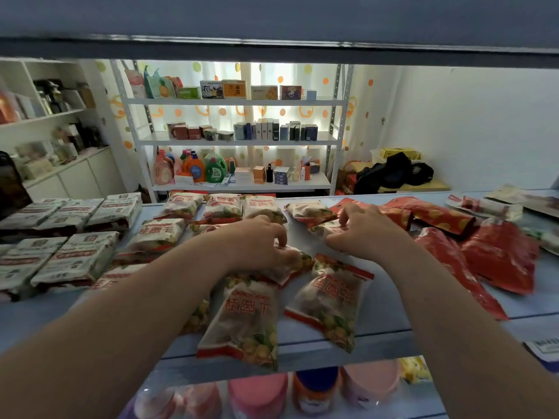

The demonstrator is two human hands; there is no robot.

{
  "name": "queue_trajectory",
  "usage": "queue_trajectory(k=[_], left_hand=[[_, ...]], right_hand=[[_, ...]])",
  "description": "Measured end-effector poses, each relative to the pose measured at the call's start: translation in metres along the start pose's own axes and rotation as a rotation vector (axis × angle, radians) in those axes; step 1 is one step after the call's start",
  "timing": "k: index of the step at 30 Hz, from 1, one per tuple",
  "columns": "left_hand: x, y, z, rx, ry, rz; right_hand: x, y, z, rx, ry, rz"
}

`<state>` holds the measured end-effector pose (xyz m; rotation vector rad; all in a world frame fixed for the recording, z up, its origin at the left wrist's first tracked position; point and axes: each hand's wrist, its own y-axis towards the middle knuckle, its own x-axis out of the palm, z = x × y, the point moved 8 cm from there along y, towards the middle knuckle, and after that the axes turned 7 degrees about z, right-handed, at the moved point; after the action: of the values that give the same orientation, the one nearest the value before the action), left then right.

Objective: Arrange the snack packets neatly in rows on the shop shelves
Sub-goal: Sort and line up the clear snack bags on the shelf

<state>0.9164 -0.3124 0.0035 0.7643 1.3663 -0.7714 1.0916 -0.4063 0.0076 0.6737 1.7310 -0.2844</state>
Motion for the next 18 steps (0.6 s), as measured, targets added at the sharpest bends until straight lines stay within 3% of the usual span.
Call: queue_trajectory(k=[3,11,14,18], left_hand=[[0.002,-0.002,0.007,-0.014,0.087,0.022],[-0.003,0.001,-0.002,-0.002,-0.022,0.040],[-0.002,0.000,-0.004,0.008,-0.049,0.058],[0.002,-0.004,-0.003,0.035,-0.079,0.086]], right_hand=[[0.000,0.004,-0.006,-0.033,-0.008,0.025],[0.020,0.029,-0.024,-0.104,-0.061,-0.005],[0.005,0.026,-0.015,-0.065,-0.072,-0.029],[-0.007,0.011,-0.014,-0.025,0.041,0.067]])
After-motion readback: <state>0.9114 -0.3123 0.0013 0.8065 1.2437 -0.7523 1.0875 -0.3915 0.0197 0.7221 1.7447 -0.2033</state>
